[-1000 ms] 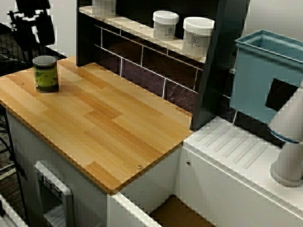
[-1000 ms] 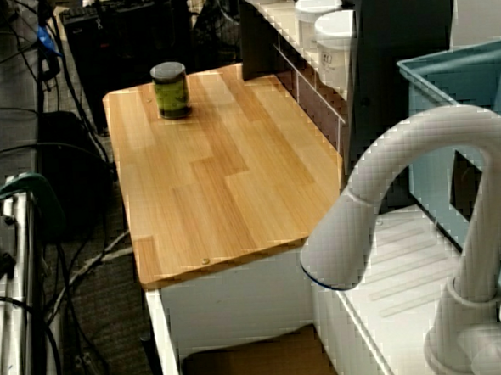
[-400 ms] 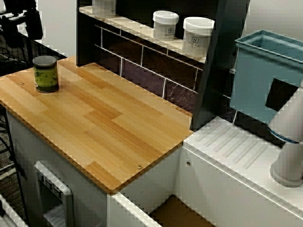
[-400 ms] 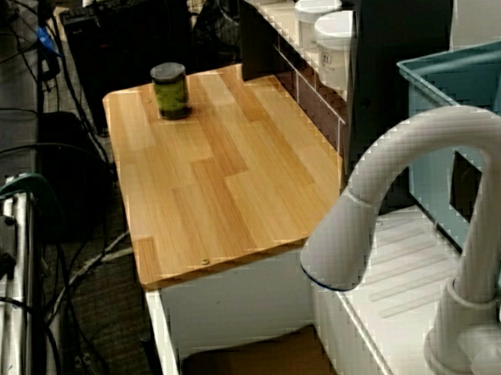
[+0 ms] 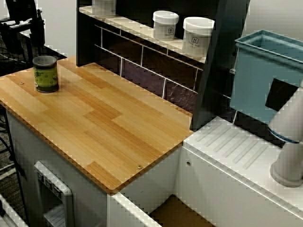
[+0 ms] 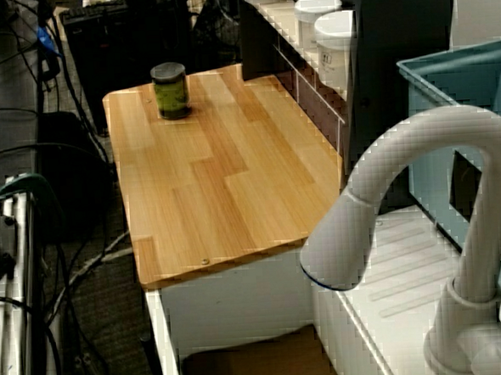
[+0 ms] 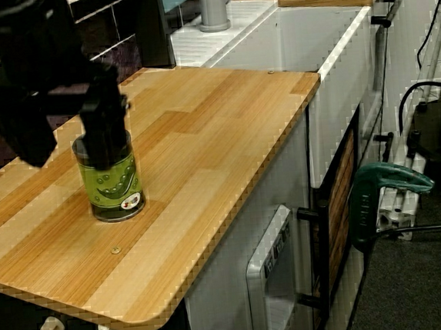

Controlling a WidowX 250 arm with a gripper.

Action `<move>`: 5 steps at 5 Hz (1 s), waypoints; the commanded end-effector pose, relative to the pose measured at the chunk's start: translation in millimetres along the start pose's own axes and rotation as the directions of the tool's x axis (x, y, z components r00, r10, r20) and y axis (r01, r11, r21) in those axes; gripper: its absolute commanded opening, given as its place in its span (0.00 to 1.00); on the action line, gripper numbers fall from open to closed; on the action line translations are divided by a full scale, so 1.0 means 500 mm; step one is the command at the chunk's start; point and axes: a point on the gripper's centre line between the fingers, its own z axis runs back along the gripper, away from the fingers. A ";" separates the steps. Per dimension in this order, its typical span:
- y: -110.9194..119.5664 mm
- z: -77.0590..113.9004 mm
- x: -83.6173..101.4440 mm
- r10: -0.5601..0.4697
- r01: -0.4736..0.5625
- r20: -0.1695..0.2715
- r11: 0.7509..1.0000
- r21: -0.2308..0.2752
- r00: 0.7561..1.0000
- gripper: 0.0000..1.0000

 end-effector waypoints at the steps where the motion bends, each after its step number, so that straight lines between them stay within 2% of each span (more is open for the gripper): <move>1: 0.021 0.019 -0.012 -0.021 0.022 -0.031 0.999 0.041 0.999 1.00; 3: 0.029 -0.025 -0.010 -0.047 0.049 -0.075 0.998 0.031 0.996 1.00; 5: 0.022 -0.055 0.010 -0.041 0.043 -0.075 0.999 0.018 0.996 1.00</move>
